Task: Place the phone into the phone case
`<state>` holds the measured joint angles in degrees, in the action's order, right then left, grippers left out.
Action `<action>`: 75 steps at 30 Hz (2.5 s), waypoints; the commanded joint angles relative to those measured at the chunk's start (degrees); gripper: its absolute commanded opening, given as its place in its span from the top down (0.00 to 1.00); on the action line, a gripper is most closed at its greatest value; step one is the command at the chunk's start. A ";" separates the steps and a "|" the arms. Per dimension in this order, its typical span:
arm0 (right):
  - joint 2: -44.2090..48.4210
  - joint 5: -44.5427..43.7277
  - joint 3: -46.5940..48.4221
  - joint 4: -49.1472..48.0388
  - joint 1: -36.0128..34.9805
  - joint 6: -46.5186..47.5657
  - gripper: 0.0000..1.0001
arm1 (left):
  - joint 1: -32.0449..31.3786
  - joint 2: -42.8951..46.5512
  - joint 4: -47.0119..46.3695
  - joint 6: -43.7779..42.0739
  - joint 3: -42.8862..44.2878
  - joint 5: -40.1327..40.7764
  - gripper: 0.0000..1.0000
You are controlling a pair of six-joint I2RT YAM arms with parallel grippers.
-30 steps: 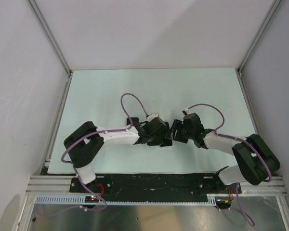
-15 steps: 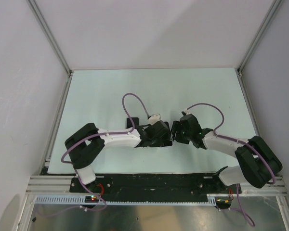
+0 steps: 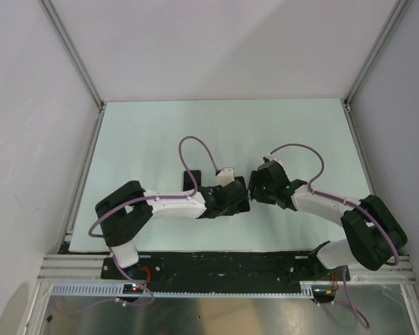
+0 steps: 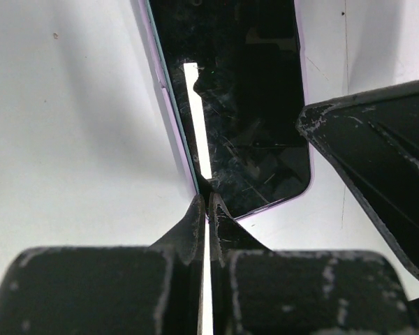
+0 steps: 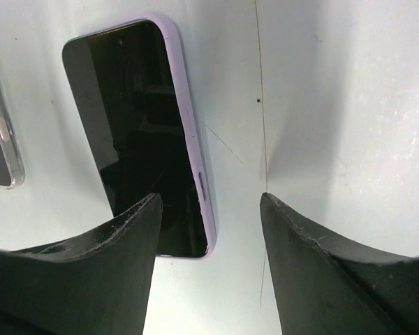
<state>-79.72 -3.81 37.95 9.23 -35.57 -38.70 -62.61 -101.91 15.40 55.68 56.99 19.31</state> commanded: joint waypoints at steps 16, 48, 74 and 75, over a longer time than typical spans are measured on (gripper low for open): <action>-2.01 -3.01 2.52 0.90 -1.29 1.75 0.36 | -7.00 -17.95 -0.75 3.65 -6.52 -4.81 1.00; -15.31 9.70 15.00 -3.65 7.61 6.19 0.34 | 14.16 8.18 1.57 -9.86 3.32 -6.87 0.71; -19.62 13.30 16.81 -3.87 9.03 6.80 0.36 | 19.49 -7.79 1.52 -11.27 16.83 -13.21 0.82; -19.65 13.26 16.85 -3.74 9.03 6.84 0.36 | 19.47 -8.00 1.54 -11.28 16.92 -13.31 0.83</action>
<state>-98.70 8.71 53.23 4.89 -26.74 -32.64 -43.57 -108.90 17.30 45.87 71.09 6.79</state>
